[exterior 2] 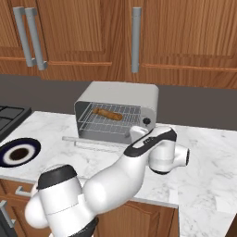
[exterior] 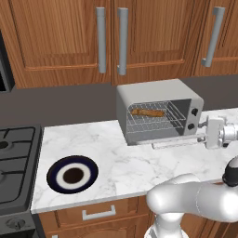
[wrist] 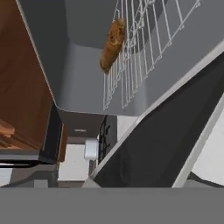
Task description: Pull the toaster oven rack outwards. Pick up the baguette from the plate and place it on the toaster oven rack. Close the toaster oven door fully and set the temperature to the lowest setting.
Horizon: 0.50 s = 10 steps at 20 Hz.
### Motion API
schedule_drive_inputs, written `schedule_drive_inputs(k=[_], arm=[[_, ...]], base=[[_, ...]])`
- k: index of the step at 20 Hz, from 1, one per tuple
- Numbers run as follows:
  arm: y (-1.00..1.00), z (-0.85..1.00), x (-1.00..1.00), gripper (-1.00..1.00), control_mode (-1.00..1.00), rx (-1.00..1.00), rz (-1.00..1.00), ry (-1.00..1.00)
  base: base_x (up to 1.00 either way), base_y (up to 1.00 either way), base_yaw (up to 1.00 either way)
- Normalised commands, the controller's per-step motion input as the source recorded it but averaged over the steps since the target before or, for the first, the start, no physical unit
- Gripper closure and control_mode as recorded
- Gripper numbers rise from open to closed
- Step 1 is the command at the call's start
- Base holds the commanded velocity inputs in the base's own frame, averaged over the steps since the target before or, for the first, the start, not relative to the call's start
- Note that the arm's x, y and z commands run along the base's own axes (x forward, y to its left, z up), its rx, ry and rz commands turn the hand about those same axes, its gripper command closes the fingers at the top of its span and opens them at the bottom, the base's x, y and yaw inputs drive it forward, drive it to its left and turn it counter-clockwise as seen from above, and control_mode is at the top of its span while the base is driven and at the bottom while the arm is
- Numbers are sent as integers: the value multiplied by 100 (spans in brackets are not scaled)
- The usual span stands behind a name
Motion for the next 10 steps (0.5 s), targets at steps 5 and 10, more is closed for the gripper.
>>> schedule_drive_inputs(k=[5,10], arm=[[5,60,26,-100,-100,1,-8,-14],[0,40,51,-100,-100,0,-10,-3]], base=[[0,0,0],[0,0,0]])
